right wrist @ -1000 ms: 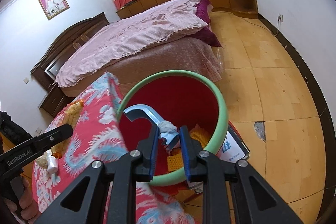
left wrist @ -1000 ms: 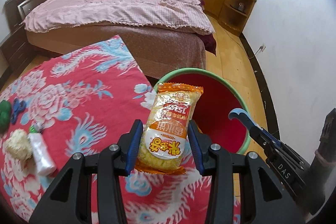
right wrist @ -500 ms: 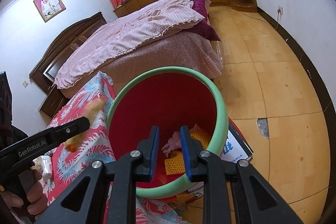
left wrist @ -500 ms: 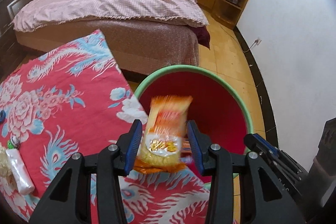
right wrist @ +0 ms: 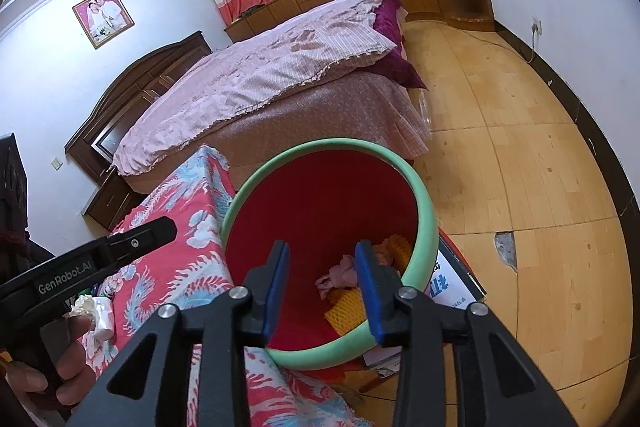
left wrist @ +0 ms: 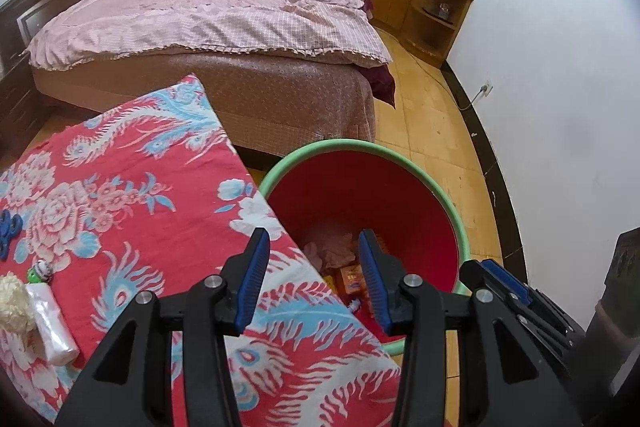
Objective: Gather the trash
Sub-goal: 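Move both open tools back toward the table items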
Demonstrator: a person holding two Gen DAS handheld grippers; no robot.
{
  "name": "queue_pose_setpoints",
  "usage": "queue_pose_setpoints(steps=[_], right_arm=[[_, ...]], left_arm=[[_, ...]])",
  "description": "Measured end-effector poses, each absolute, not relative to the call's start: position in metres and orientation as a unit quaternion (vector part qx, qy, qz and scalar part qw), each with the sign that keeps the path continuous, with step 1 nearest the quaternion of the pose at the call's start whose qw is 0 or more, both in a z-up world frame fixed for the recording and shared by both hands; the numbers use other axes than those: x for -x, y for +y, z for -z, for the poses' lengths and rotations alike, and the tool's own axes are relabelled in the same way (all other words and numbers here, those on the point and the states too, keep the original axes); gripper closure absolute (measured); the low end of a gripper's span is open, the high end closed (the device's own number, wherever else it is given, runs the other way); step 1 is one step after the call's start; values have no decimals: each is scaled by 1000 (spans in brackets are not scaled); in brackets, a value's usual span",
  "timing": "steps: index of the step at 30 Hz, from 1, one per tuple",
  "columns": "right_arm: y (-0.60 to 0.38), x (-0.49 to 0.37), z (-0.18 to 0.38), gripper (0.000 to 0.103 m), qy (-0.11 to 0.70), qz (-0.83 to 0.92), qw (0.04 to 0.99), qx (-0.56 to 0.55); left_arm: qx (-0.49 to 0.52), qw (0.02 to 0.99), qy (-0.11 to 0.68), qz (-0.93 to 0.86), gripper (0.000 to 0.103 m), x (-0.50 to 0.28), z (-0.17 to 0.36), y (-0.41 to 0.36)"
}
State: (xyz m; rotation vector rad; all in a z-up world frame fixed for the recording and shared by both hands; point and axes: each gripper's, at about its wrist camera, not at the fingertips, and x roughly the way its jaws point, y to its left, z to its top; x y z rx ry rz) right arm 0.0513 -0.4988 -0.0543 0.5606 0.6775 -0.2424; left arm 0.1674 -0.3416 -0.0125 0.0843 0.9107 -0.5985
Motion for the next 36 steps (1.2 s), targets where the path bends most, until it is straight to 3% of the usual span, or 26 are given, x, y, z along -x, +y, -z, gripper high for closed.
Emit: queue_pose_setpoints(steps=[10, 24, 36], right_arm=[[-480, -40, 31, 46, 310, 108, 908, -261], [-432, -30, -5, 33, 290, 70, 925, -236], [-388, -39, -17, 22, 294, 33, 930, -218]], left_arm=[[-22, 875, 414, 251, 57, -157, -16, -293], [-5, 905, 393, 162, 57, -146, -54, -199], [5, 916, 391, 88, 57, -149, -55, -116]])
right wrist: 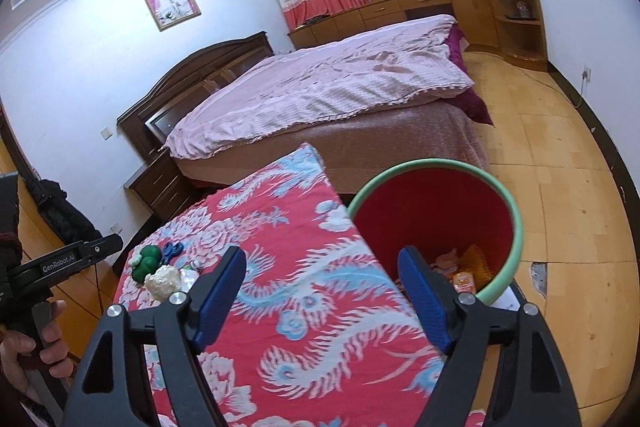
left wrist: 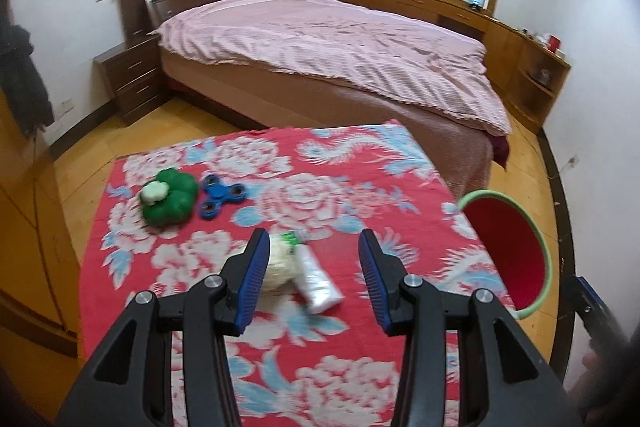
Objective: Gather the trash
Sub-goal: 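Move both open tools back toward the table items, then grasp the crumpled cream paper with the left tool while the right tool grasps the white plastic bag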
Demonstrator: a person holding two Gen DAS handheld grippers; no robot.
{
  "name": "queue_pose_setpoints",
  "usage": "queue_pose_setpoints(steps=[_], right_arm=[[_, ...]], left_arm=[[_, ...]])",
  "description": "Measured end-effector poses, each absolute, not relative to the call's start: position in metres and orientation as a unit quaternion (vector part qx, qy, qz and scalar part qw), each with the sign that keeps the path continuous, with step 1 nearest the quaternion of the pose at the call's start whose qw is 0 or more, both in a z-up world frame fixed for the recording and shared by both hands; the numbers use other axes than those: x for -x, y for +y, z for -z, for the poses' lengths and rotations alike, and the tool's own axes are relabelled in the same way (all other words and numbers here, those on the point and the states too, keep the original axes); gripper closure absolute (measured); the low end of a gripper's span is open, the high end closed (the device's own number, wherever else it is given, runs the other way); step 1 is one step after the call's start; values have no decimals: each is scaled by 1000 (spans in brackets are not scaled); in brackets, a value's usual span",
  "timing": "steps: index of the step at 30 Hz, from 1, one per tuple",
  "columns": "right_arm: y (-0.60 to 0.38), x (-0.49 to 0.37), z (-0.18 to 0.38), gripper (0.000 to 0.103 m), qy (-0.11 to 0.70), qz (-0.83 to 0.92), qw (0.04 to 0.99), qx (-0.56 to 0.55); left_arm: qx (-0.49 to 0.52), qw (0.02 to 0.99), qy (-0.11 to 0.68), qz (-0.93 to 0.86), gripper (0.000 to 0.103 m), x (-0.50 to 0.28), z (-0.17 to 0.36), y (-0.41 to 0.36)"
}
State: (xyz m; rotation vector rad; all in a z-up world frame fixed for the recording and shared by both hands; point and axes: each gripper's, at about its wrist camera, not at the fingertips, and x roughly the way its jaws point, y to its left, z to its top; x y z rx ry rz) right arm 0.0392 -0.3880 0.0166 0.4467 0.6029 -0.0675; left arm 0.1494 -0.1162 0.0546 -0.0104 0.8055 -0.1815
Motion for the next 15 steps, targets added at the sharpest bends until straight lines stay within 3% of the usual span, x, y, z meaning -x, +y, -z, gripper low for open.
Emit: queue_pose_setpoints(steps=[15], right_arm=[[-346, -75, 4, 17, 336, 22, 921, -195]], left_arm=[[48, 893, 443, 67, 57, -182, 7, -67]])
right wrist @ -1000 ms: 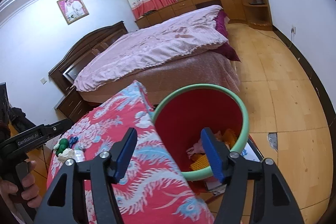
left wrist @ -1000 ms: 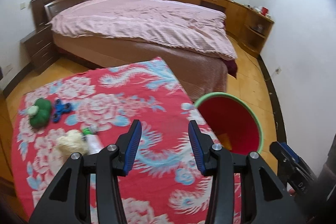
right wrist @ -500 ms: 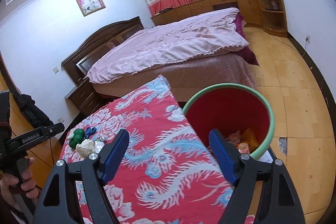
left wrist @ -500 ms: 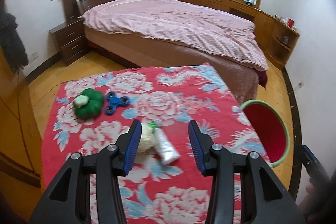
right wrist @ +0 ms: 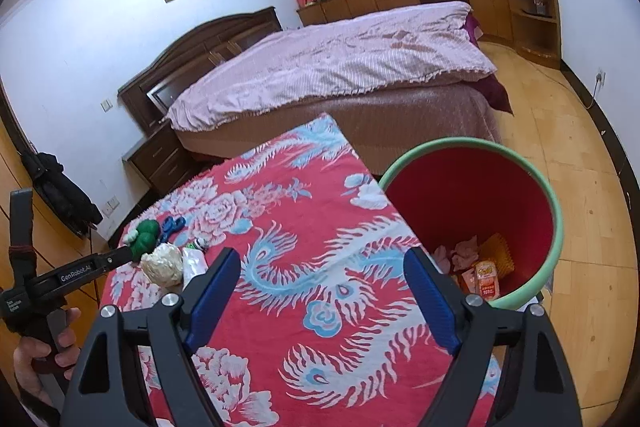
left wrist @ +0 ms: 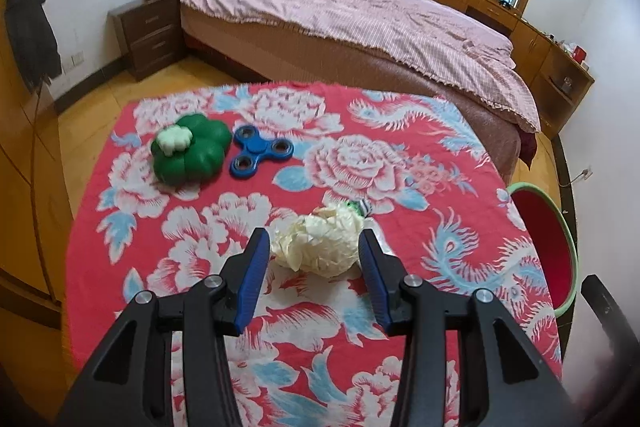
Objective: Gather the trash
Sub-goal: 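Grasp the crumpled cream paper with the left tool while the right tool grasps the white plastic bag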
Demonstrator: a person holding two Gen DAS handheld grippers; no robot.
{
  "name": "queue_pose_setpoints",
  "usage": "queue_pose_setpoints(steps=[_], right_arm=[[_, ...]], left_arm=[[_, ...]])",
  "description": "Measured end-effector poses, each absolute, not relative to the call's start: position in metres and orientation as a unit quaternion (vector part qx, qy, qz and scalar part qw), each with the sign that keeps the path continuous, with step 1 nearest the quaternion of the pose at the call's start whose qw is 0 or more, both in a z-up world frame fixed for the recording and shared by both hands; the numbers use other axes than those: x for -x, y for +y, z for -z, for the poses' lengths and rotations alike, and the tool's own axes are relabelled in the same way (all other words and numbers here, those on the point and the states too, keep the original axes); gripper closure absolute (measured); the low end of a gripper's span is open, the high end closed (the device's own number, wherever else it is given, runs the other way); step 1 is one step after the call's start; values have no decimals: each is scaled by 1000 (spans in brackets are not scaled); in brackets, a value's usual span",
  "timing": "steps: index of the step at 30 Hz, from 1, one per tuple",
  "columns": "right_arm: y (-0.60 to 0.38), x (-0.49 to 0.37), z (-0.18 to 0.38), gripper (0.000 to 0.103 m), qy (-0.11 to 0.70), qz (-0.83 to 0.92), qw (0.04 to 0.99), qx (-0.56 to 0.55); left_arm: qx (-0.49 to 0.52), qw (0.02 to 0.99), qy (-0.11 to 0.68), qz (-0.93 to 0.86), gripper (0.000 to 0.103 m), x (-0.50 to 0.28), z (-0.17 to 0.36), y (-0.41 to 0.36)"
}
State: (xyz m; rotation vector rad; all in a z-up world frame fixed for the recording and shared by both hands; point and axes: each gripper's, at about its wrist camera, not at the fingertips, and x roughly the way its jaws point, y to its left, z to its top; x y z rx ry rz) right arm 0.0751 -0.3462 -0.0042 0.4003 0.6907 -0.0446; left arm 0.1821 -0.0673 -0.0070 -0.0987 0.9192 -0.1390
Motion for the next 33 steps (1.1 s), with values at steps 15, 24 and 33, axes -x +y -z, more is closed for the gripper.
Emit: queue_pose_setpoints(steps=[15, 24, 33], right_arm=[[-331, -105, 26, 17, 373, 21, 910, -179], [-323, -114, 30, 17, 383, 11, 907, -174], [-303, -124, 25, 17, 384, -12, 910, -156]], left_arm=[[76, 873, 471, 95, 53, -207, 51, -72], [89, 878, 457, 109, 62, -204, 51, -66], [111, 889, 437, 81, 66, -197, 35, -35]])
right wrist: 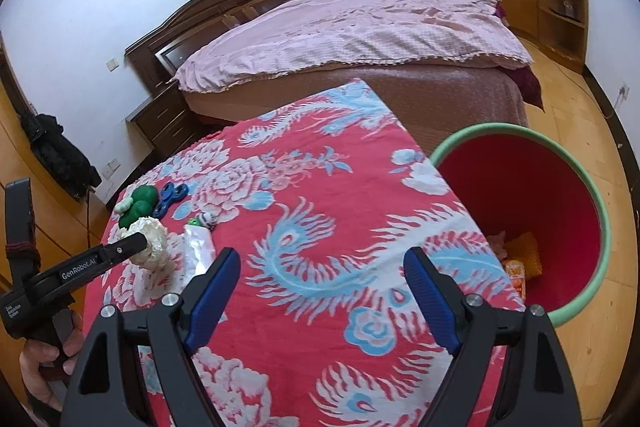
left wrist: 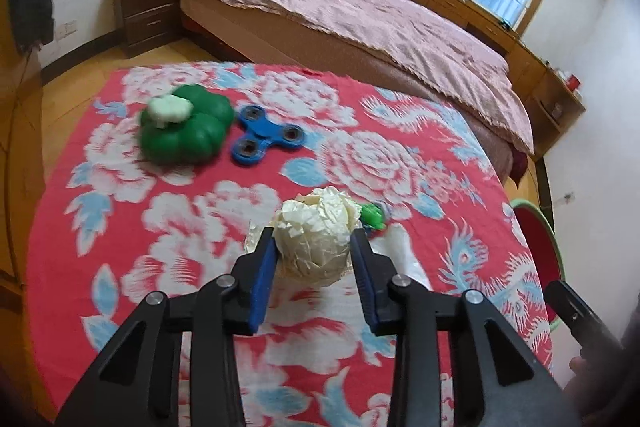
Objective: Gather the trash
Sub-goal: 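Grasp the crumpled cream paper with the left tool while the right tool grasps the white plastic bag, then lift both held items and carry them over the red bucket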
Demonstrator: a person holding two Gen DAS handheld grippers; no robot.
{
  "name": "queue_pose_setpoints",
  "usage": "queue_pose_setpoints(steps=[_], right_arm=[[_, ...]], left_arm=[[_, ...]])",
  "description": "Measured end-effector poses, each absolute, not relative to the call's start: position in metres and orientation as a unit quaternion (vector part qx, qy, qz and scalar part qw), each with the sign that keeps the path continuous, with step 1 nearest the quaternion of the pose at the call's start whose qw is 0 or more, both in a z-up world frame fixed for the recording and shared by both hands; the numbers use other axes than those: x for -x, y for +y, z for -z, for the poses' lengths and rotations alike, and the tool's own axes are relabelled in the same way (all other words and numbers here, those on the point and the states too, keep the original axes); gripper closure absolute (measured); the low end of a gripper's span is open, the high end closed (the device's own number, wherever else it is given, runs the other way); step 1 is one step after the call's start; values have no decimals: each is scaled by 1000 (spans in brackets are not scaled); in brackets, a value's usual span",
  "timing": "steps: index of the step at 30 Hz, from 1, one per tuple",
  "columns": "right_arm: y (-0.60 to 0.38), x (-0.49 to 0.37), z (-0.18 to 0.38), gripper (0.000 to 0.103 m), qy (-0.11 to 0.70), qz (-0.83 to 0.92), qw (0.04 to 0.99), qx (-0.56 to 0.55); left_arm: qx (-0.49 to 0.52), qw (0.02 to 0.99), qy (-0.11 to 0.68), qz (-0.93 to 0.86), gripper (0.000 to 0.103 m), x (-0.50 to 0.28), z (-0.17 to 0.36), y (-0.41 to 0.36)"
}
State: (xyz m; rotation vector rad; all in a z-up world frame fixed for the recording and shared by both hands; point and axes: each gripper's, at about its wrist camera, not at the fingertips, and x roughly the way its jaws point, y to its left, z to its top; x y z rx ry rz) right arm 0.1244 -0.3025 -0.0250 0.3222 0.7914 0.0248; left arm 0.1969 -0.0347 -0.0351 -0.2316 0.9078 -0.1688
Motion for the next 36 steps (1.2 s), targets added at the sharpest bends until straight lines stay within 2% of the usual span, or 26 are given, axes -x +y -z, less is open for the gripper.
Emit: queue_pose_setpoints(steps=[9, 18, 24, 29, 32, 36], right_arm=[[-259, -144, 28, 17, 397, -51, 908, -126], [-208, -163, 47, 18, 427, -90, 895, -97], [-186, -172, 57, 33, 441, -104, 887, -83], [-175, -177, 66, 53, 455, -108, 881, -70], [-173, -179, 71, 62, 463, -109, 877, -66], [-173, -177, 72, 63, 461, -113, 877, -67]], left_arm=[[120, 902, 413, 29, 66, -185, 25, 13], [144, 900, 412, 15, 66, -178, 36, 46], [154, 895, 418, 19, 66, -177, 45, 54], [158, 893, 421, 26, 66, -178, 50, 54], [159, 893, 421, 28, 66, -178, 50, 53], [160, 894, 418, 31, 66, -175, 46, 53]])
